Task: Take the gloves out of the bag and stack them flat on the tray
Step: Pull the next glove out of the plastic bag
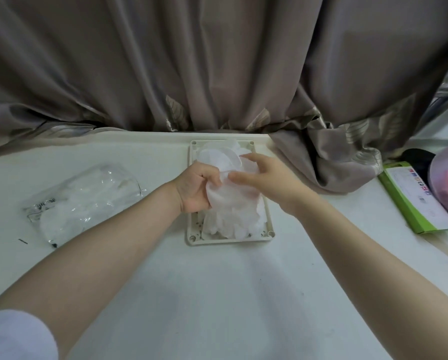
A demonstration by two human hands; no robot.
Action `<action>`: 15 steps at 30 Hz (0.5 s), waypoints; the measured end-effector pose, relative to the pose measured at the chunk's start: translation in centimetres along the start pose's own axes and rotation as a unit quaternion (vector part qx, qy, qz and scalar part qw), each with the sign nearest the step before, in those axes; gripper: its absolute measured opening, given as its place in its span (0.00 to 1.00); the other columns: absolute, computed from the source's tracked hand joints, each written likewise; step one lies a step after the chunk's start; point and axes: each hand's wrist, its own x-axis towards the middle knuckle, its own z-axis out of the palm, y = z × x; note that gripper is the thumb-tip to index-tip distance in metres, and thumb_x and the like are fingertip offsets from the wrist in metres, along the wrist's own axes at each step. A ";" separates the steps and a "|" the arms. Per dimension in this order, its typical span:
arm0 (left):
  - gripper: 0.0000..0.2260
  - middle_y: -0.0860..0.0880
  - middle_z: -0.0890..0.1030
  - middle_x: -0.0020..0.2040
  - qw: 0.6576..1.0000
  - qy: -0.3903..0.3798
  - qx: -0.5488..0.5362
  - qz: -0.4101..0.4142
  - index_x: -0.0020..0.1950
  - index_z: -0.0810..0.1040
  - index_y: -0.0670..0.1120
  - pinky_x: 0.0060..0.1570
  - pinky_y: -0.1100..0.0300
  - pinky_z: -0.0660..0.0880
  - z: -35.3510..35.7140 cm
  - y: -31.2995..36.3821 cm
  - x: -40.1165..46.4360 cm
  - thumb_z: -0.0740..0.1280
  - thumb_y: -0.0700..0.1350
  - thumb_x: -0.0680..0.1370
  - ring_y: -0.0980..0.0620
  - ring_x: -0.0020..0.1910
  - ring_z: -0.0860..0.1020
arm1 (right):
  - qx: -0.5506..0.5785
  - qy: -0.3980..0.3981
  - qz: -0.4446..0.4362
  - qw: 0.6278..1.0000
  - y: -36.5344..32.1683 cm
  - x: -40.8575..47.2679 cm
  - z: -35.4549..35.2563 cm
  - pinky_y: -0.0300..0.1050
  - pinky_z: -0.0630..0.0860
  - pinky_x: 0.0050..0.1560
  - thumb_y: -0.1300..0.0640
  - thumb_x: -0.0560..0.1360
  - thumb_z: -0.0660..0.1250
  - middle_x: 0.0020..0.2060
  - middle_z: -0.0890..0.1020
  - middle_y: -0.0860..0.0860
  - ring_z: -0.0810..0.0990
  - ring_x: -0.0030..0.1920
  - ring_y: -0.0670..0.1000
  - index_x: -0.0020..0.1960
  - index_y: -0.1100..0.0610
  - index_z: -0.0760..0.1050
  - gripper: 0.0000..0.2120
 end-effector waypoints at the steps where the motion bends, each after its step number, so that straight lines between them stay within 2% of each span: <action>1: 0.25 0.43 0.81 0.44 1.000 0.002 0.017 -0.008 0.53 0.77 0.41 0.43 0.57 0.79 0.0 0.1 -0.2 0.53 0.35 0.60 0.45 0.44 0.81 | 0.034 -0.017 -0.013 0.999 0.4 0.1 0.1 0.48 0.78 0.56 0.53 0.71 0.73 0.55 0.80 0.46 0.80 0.54 0.47 0.62 0.52 0.75 0.20; 3: 0.24 0.45 0.81 0.40 0.999 0.016 0.041 -0.016 0.50 0.77 0.41 0.39 0.58 0.79 -0.2 0.2 -0.4 0.53 0.34 0.58 0.46 0.40 0.81 | 0.062 -0.004 -0.024 0.998 1.0 0.6 0.4 0.44 0.78 0.48 0.57 0.73 0.72 0.44 0.81 0.47 0.80 0.44 0.47 0.49 0.53 0.78 0.06; 4: 0.23 0.45 0.80 0.39 0.997 0.027 0.062 -0.022 0.49 0.77 0.41 0.39 0.59 0.79 -0.4 0.1 -0.5 0.53 0.33 0.58 0.47 0.40 0.81 | 0.079 0.009 -0.010 0.997 1.1 0.9 0.4 0.43 0.75 0.44 0.57 0.73 0.71 0.39 0.80 0.48 0.78 0.40 0.47 0.43 0.54 0.77 0.03; 6: 0.23 0.44 0.80 0.41 0.992 0.047 0.113 -0.042 0.49 0.76 0.41 0.42 0.57 0.78 -0.7 0.0 -0.5 0.55 0.32 0.58 0.46 0.42 0.80 | 0.108 0.025 0.012 0.994 1.1 1.4 0.4 0.42 0.70 0.42 0.58 0.74 0.70 0.34 0.77 0.49 0.74 0.37 0.48 0.38 0.56 0.73 0.08; 8: 0.24 0.40 0.80 0.47 0.979 0.090 0.175 -0.043 0.55 0.75 0.39 0.48 0.53 0.78 -1.1 -0.4 0.1 0.59 0.34 0.60 0.44 0.47 0.80 | 0.101 0.033 0.003 0.994 1.0 1.7 0.6 0.43 0.68 0.44 0.59 0.74 0.70 0.37 0.75 0.52 0.72 0.39 0.50 0.36 0.56 0.71 0.10; 10: 0.29 0.38 0.79 0.56 0.958 0.152 0.241 -0.014 0.62 0.73 0.40 0.54 0.49 0.76 -1.3 -0.8 0.5 0.65 0.38 0.60 0.43 0.53 0.80 | 0.095 0.045 -0.022 0.994 0.8 1.6 0.6 0.42 0.67 0.47 0.61 0.74 0.69 0.45 0.77 0.51 0.73 0.43 0.49 0.33 0.55 0.70 0.13; 12: 0.30 0.38 0.79 0.56 0.935 0.186 0.301 0.028 0.64 0.72 0.44 0.49 0.49 0.77 -1.3 -1.0 0.6 0.65 0.42 0.60 0.45 0.52 0.80 | 0.071 0.050 -0.069 0.994 0.6 1.4 0.4 0.39 0.68 0.53 0.61 0.74 0.68 0.53 0.78 0.47 0.76 0.51 0.45 0.34 0.53 0.71 0.12; 14: 0.28 0.37 0.78 0.52 0.917 0.186 0.351 0.041 0.63 0.73 0.46 0.40 0.54 0.73 -1.0 -0.8 0.5 0.61 0.41 0.62 0.48 0.46 0.77 | 0.019 0.039 -0.110 0.993 0.5 1.4 0.1 0.32 0.68 0.55 0.58 0.75 0.69 0.55 0.79 0.44 0.75 0.56 0.42 0.42 0.51 0.74 0.05; 15: 0.28 0.37 0.78 0.49 0.912 0.178 0.368 0.037 0.61 0.74 0.46 0.39 0.54 0.70 -0.7 -0.6 0.3 0.60 0.41 0.61 0.48 0.44 0.76 | -0.006 0.030 -0.123 0.992 0.4 1.3 0.1 0.28 0.67 0.54 0.57 0.75 0.69 0.54 0.80 0.44 0.76 0.56 0.42 0.47 0.51 0.74 0.05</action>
